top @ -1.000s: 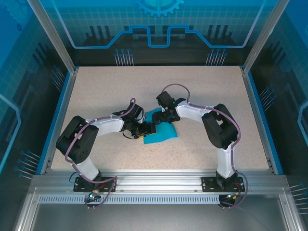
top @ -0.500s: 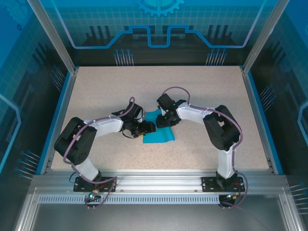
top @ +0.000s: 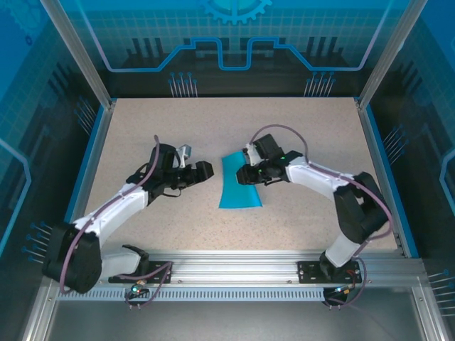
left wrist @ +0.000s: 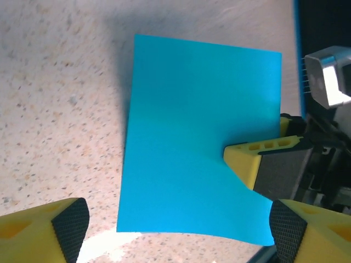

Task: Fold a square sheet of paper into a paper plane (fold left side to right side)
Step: Pick up the square sheet of paper from the center of the table, then place a square sheet of paper at the center of the table.

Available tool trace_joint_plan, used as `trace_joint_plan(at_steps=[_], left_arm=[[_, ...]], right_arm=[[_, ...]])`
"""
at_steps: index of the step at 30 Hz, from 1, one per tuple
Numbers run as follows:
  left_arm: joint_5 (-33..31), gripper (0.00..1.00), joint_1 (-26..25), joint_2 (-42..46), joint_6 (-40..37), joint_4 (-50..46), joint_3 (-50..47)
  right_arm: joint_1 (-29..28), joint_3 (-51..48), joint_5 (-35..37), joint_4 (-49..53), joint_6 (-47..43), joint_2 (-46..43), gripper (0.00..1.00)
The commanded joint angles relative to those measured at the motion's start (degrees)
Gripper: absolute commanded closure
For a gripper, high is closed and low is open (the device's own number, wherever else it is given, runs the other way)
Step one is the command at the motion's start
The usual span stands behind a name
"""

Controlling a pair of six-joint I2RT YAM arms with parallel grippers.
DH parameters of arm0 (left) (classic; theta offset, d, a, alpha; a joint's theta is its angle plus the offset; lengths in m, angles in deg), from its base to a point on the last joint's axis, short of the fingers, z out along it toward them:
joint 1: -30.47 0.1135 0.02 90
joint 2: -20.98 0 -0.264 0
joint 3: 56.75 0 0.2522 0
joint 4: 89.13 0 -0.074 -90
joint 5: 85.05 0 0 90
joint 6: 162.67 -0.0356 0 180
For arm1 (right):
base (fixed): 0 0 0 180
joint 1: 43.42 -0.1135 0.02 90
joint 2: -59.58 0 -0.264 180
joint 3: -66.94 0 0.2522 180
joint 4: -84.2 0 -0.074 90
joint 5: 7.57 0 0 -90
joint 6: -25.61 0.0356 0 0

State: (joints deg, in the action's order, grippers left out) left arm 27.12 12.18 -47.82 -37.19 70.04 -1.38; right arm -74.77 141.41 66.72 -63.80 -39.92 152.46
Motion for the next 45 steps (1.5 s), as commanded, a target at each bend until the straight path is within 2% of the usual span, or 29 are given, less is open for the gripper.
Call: trace_joint_plan(at_steps=[1,7,13,17,23,32,35,40,42,45], left_arm=[[4.6,0.08,1.0,5.6,-1.3,5.7,-1.1],[10.9,0.05,1.5,10.9,-1.3,14.6,-1.5],[18.4,0.05,1.5,10.8,-1.9,22.7,-0.4],[22.6,0.05,1.5,10.1,-2.7,25.3,1.0],[27.9,0.04,1.1,9.3,-3.8,26.7,3.0],[30.6,0.05,-2.5,8.7,-6.8,26.0,5.2],[30.7,0.2,-3.1,9.0,-7.4,25.7,5.3],[30.0,0.68,-3.5,9.9,-8.9,23.9,5.2],[29.4,0.78,-3.5,10.0,-9.2,23.3,5.3],[28.8,0.85,-3.6,9.7,-9.3,22.7,5.2]], right_arm=[[3.2,-2.4,-10.7,-5.0,-3.9,-7.5,0.68],[7.2,-3.6,-21.2,-3.8,-9.0,-19.6,0.69],[7.6,-0.9,-28.9,-1.9,-10.8,-28.1,0.69],[7.1,1.0,-32.5,-1.9,-10.4,-30.6,0.7],[3.7,3.7,-35.0,-3.0,-10.1,-31.4,0.7],[0.8,4.2,-34.0,-6.5,-8.6,-31.3,0.7],[0.9,4.2,-30.5,-4.5,-9.4,-31.7,0.69],[2.1,2.4,-26.3,-4.2,-8.8,-32.9,0.69],[2.8,1.4,-25.6,-4.8,-8.1,-33.5,0.69],[3.7,0.1,-25.1,-5.1,-7.3,-34.2,0.68]])
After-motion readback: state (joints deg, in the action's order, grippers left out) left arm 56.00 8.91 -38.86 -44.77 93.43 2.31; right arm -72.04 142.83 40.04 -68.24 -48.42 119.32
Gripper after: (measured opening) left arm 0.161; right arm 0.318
